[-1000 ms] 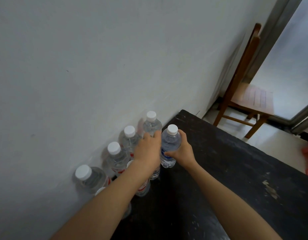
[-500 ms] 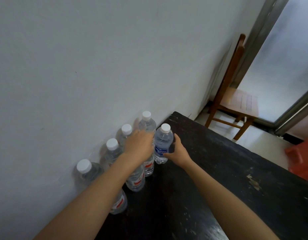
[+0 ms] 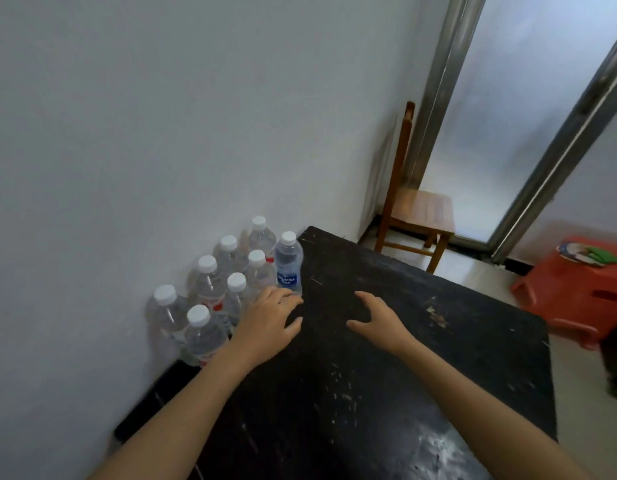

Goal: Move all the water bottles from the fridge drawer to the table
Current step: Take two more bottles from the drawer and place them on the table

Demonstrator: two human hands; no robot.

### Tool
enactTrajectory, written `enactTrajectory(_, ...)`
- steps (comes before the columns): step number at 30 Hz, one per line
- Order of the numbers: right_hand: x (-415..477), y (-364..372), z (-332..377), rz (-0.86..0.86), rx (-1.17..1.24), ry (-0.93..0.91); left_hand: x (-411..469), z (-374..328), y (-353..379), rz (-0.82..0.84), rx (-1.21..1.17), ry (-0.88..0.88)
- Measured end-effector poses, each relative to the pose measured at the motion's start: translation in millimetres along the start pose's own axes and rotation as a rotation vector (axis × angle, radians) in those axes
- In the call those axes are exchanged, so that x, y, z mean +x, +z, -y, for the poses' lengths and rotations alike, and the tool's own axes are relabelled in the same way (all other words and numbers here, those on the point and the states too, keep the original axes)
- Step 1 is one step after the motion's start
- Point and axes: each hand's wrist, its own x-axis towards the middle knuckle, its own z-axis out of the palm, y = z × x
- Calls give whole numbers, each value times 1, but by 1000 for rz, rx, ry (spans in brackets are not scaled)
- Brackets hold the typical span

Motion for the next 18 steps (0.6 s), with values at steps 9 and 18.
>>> enactTrajectory(9, -101, -14, -24, -32, -90, -69, -91, -15, 11, 47, -70, -116)
enactTrajectory(18, -177, -22, -41, -126, -202, -48, -135, -25, 5, -5, -178, -180)
